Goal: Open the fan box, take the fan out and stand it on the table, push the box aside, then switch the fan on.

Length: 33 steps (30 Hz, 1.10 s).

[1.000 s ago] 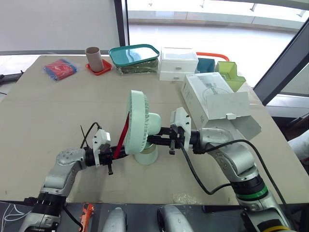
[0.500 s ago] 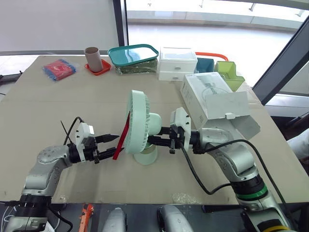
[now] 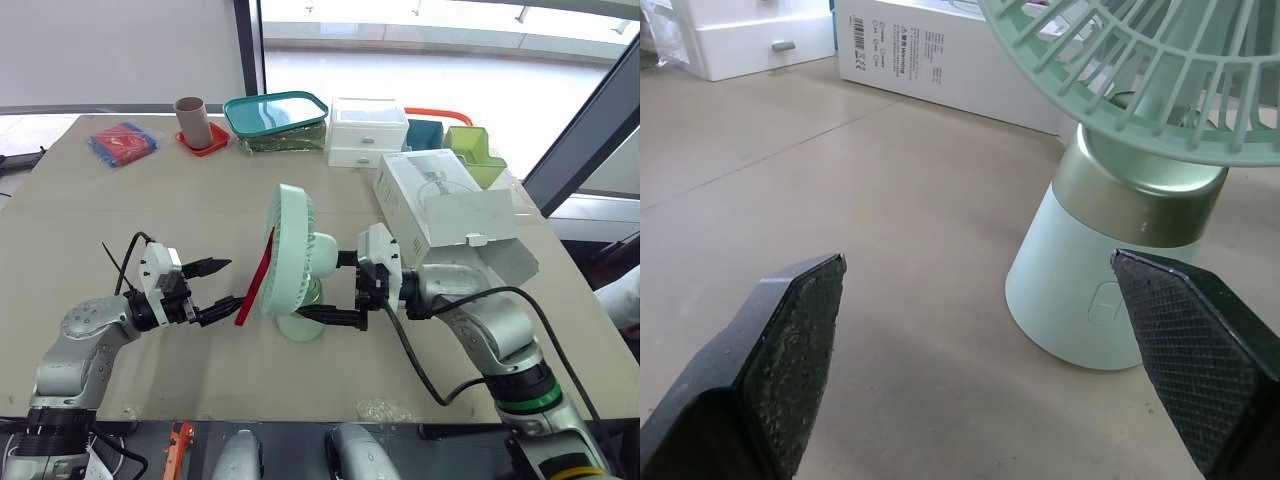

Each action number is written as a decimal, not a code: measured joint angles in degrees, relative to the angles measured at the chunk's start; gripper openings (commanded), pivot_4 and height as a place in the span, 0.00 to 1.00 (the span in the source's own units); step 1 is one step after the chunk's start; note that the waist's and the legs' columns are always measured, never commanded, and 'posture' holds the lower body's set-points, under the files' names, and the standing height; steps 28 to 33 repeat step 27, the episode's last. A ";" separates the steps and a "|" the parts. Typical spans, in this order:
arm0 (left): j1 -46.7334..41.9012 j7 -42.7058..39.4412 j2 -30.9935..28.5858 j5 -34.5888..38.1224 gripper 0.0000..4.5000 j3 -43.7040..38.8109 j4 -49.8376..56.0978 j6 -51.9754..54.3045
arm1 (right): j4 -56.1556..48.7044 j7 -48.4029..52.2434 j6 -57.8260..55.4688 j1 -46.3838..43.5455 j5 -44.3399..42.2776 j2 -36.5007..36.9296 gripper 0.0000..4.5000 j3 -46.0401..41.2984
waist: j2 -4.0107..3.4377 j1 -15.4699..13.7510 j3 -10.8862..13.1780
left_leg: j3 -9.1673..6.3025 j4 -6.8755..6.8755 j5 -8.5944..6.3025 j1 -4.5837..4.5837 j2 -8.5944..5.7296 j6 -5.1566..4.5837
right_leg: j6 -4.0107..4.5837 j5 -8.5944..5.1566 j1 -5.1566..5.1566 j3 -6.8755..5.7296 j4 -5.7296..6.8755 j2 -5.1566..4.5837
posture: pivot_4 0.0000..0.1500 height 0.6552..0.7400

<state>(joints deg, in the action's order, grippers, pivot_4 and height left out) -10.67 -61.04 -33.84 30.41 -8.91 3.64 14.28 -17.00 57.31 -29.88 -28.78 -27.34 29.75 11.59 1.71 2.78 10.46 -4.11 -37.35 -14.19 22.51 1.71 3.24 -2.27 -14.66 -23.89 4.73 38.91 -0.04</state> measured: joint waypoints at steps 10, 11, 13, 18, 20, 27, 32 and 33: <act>0.19 1.57 0.02 0.45 1.00 -1.13 0.22 -0.42 | -3.75 -0.58 -1.59 3.58 -2.85 4.94 0.99 -6.74 | 0.00 -0.06 0.00 | 0.00 0.00 0.00 0.00 -0.01 0.00 | -0.02 -0.01 0.01 0.00 0.00 -0.01 | 1.00 1.00; 0.19 2.13 0.14 0.46 1.00 -1.59 0.22 -0.66 | -3.75 -2.03 -1.60 3.82 -2.75 5.66 0.99 -9.02 | 0.00 -0.07 0.00 | 0.01 0.00 0.00 0.00 -0.04 0.00 | -0.01 -0.01 0.01 0.02 0.00 -0.03 | 1.00 1.00; 0.82 3.77 0.92 0.42 1.00 -2.25 1.52 -1.07 | -3.32 -7.55 -1.88 5.73 -0.50 7.94 0.99 -15.09 | 0.01 0.00 0.00 | 0.03 0.01 0.00 0.00 -0.03 -0.01 | -0.02 -0.01 0.00 0.04 0.00 -0.01 | 1.00 1.00; 0.88 4.32 0.98 0.44 1.00 -2.25 1.84 -1.35 | -3.54 -7.89 -2.11 6.48 -0.53 7.98 0.99 -15.76 | 0.00 0.05 0.00 | 0.03 0.01 0.00 -0.02 0.02 -0.01 | 0.00 0.00 0.00 0.03 0.00 0.04 | 1.00 1.00; 0.99 4.34 0.98 0.64 1.00 -2.22 2.33 -1.19 | -4.36 -8.41 -2.44 8.02 -0.76 8.50 0.99 -16.96 | 0.00 -0.04 0.00 | 0.03 0.01 0.00 0.00 0.01 -0.01 | -0.01 -0.01 0.00 0.04 0.00 0.03 | 1.00 1.00; 4.59 3.41 -0.69 1.87 1.00 -2.88 6.03 -0.50 | -10.59 -8.96 -5.00 20.24 -2.60 12.90 0.99 -25.68 | 0.00 -0.03 0.00 | 0.12 -0.01 -0.04 -0.05 -0.07 -0.07 | -0.36 -0.23 0.05 0.12 -0.03 -0.06 | 1.00 1.00; 4.59 3.41 -0.69 1.87 1.00 -2.88 6.03 -0.50 | -10.59 -8.96 -5.00 20.24 -2.60 12.90 0.99 -25.68 | 0.00 -0.03 0.00 | 0.12 -0.01 -0.04 -0.05 -0.07 -0.07 | -0.36 -0.23 0.05 0.12 -0.03 -0.06 | 1.00 1.00; 4.59 3.41 -0.69 1.87 1.00 -2.88 6.03 -0.50 | -10.59 -8.96 -5.00 20.24 -2.60 12.90 0.99 -25.68 | 0.00 -0.03 0.00 | 0.12 -0.01 -0.04 -0.05 -0.07 -0.07 | -0.36 -0.23 0.05 0.12 -0.03 -0.06 | 1.00 1.00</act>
